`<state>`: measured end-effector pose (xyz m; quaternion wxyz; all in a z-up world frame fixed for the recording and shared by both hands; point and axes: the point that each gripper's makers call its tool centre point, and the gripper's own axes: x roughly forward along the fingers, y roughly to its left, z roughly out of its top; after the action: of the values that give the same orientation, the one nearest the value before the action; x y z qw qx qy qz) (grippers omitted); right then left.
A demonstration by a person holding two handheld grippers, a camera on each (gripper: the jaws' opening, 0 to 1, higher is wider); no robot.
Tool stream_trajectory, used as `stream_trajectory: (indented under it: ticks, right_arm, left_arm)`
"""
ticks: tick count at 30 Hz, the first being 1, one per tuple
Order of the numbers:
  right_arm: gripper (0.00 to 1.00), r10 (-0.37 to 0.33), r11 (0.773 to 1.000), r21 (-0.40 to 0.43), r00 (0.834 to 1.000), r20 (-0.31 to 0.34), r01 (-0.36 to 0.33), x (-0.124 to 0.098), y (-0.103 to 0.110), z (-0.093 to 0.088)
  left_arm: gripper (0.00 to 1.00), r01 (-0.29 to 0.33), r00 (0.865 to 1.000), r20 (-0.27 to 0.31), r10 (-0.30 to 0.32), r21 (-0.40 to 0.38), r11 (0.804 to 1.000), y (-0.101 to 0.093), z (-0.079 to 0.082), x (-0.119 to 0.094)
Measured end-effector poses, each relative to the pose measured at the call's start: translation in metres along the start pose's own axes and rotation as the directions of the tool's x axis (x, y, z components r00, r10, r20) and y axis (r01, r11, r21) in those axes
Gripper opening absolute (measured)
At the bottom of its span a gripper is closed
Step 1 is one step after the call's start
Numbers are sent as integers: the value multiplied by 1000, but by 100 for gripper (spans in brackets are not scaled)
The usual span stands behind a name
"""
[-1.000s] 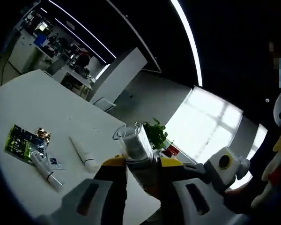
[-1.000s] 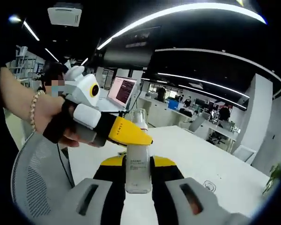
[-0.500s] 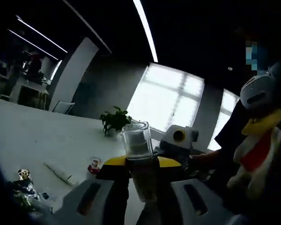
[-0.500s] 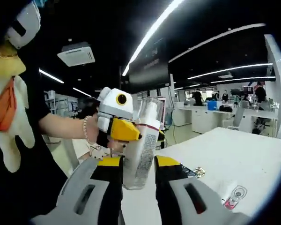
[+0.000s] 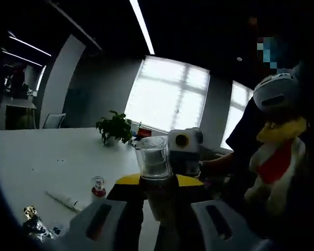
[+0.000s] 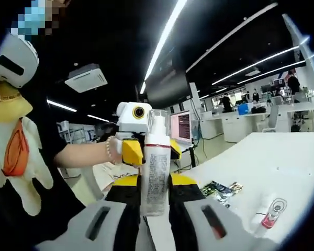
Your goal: Arrange the skincare products in the storage area until every visible bottle or jar stands upright without overlapping.
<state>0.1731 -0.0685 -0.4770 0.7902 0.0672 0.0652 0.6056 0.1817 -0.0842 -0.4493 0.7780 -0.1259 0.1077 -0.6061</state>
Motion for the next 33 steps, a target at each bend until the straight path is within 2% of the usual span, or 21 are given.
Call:
stream_trajectory:
  ticks: [4,6,8,9,11,13,14,15,16,17,18,19,21,25,27,28,29,30,31,32,33]
  right_arm:
    - [18,-138,990,-16,990,23,139,-2,-19,5]
    - [18,-218,975,-46,976,8,218,-2,-28,3]
    - [18,-307,944,-138,951,-25,301,-2,-38,-1]
    - [19,-318,938,-152,947,-29,311,-2,-39,-2]
    - [19,-405,886,-262,914,-37,382,-1,-46,-3]
    - [19,-483,831,-338,875,-41,443,-2,-51,-6]
    - [19,-534,789,-385,844,-46,478,-4,-54,-8]
    - [19,-563,753,-442,825,-49,487,-5,-56,-10]
    - [20,-591,705,-523,804,-62,479,-6,-59,-16]
    - [20,-607,675,-569,792,-65,470,-6,-60,-19]
    - [20,-613,669,-581,787,-77,464,-7,-61,-23]
    - [20,-597,699,-544,797,-86,465,-5,-59,-29]
    - [20,-582,724,-513,807,-94,462,-8,-57,-33]
    - [21,-551,743,-504,830,-87,440,-11,-53,-33]
    - [21,-500,787,-462,861,-92,408,-9,-49,-33]
    - [21,-448,821,-439,888,-100,365,-4,-45,-32]
    - [22,-421,837,-426,901,-100,344,-4,-44,-32]
    - [22,-376,864,-398,921,-102,308,-6,-41,-30]
    - [23,-332,892,-357,937,-105,276,-6,-38,-30]
    - [23,-302,919,-298,946,-116,257,-6,-36,-28]
    - [24,-260,942,-246,959,-111,227,-7,-32,-27]
  left_arm:
    - [18,-121,987,105,125,-48,991,17,6,5]
    - [18,-173,973,142,184,-85,981,27,6,7]
    - [18,-238,954,160,254,-114,964,37,3,11]
    - [18,-263,945,166,281,-122,957,40,3,12]
    - [17,-315,923,181,341,-157,936,46,2,14]
    - [16,-381,884,205,419,-203,902,54,0,14]
    - [16,-403,870,210,445,-214,890,57,-2,13]
    - [15,-447,839,204,505,-270,853,63,-9,11]
    - [14,-466,824,197,531,-298,833,65,-14,11]
    - [14,-485,809,196,554,-308,818,67,-18,10]
    - [14,-494,803,188,565,-318,809,67,-21,10]
    - [14,-512,799,176,575,-303,804,65,-25,9]
    - [14,-513,804,159,573,-304,803,63,-29,9]
    - [14,-487,825,146,545,-305,819,63,-30,5]
    - [14,-471,837,151,527,-293,832,61,-30,3]
    - [14,-462,847,151,510,-267,846,60,-28,1]
    - [14,-458,850,150,505,-263,849,60,-28,0]
    - [14,-396,885,154,440,-248,884,52,-26,1]
    - [14,-372,896,163,412,-230,899,49,-24,1]
    - [14,-309,924,161,347,-217,926,42,-23,3]
    - [14,-283,935,162,317,-199,938,38,-21,4]
